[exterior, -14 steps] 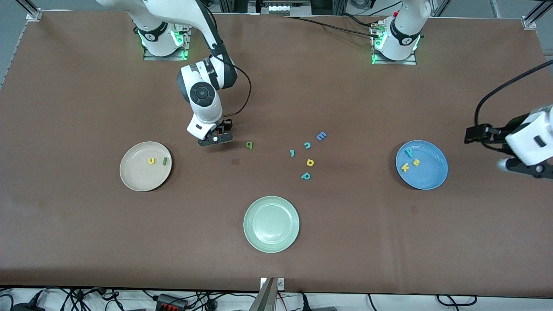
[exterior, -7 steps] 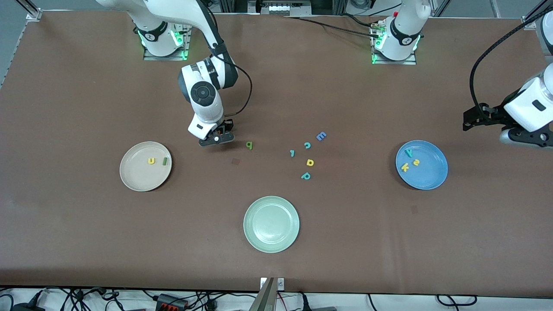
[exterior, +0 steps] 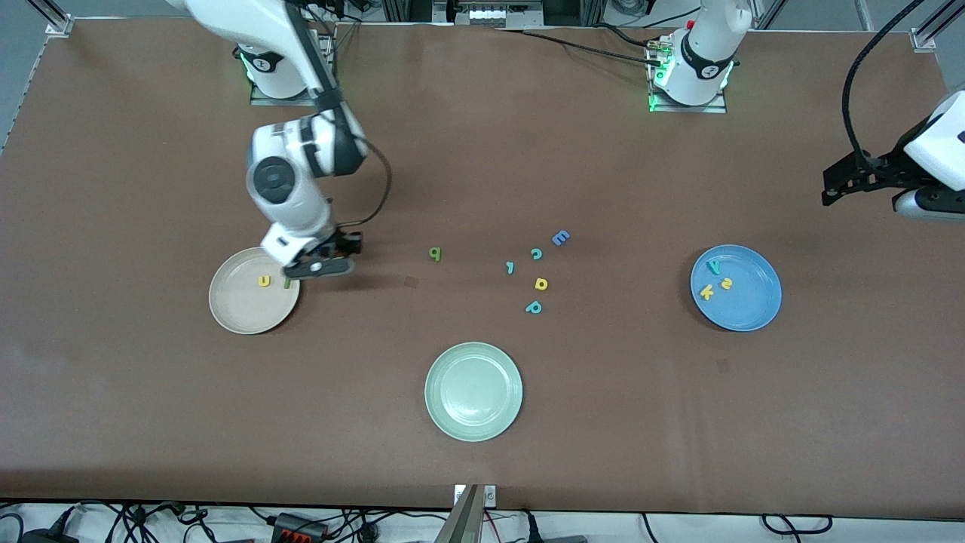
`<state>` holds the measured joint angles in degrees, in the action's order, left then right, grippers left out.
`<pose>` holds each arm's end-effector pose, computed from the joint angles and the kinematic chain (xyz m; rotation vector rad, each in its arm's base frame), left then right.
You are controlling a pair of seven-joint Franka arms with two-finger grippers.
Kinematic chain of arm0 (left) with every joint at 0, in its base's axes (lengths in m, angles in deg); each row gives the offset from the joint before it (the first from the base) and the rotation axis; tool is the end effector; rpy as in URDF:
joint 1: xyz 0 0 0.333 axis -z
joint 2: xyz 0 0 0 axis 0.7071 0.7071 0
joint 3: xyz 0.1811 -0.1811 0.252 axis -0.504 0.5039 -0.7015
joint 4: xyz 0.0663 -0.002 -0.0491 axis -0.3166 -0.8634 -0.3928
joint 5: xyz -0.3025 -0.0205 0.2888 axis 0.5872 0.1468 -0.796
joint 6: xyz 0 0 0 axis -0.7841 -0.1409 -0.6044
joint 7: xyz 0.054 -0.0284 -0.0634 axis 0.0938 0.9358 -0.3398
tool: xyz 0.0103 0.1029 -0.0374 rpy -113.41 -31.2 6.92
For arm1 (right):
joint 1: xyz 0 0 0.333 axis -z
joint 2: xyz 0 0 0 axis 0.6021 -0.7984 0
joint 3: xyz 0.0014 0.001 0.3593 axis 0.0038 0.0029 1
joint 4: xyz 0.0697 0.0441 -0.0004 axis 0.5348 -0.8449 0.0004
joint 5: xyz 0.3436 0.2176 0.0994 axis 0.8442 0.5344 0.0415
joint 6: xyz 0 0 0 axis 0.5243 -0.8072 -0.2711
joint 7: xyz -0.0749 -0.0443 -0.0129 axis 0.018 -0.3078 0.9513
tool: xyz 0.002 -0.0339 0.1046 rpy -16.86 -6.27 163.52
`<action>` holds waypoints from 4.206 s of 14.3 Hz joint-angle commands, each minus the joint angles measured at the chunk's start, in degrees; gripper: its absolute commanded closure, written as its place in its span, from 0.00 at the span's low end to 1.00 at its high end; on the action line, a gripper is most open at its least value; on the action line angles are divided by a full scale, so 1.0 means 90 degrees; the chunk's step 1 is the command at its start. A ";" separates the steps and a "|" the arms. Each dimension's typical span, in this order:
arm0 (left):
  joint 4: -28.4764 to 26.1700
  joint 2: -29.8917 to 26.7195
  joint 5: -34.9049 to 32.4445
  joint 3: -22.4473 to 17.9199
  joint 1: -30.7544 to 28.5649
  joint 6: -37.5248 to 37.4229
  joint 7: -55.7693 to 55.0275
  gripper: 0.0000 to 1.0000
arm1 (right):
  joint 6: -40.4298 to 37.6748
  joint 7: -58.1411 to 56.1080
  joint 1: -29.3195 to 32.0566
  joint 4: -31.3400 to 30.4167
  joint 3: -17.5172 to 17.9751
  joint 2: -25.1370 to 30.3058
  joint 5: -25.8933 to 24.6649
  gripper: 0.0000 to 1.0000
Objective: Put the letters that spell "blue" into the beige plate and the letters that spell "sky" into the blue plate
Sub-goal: 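Place the orange e on the beige plate with the right gripper, then move the right gripper to the green b and grasp it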
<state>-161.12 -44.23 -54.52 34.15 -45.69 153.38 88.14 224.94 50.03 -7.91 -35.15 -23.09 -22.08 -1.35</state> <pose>0.5893 0.0035 0.6470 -3.1064 0.1293 0.0305 0.5731 0.1823 0.2564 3.1137 0.1832 0.0000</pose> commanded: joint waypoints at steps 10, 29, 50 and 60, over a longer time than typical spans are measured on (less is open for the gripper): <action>0.0155 0.0089 0.0770 0.0010 0.0019 -0.0175 -0.0104 0.00 | -0.0020 -0.2367 0.1907 0.0193 0.0060 -0.0642 -0.0010 0.90; 0.0379 0.0392 0.0203 -0.0107 -0.0118 -0.0116 -0.0035 0.00 | -0.1330 0.1282 -0.1129 0.2400 0.0118 -0.1471 0.0917 0.00; 0.0604 0.0440 0.0311 -0.0097 -0.0362 -0.0087 -0.0035 0.00 | -0.0743 0.3776 -0.2107 0.2527 0.0313 -0.2331 0.1464 0.24; 0.0604 0.0460 0.0594 -0.0097 -0.0489 -0.0077 -0.0035 0.00 | -0.0743 0.3736 -0.2068 0.2537 0.0294 -0.2321 0.1425 0.50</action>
<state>-157.33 -41.02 -50.43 33.12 -49.55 153.05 87.45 218.26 84.18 -26.48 -12.71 -20.07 -42.19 10.59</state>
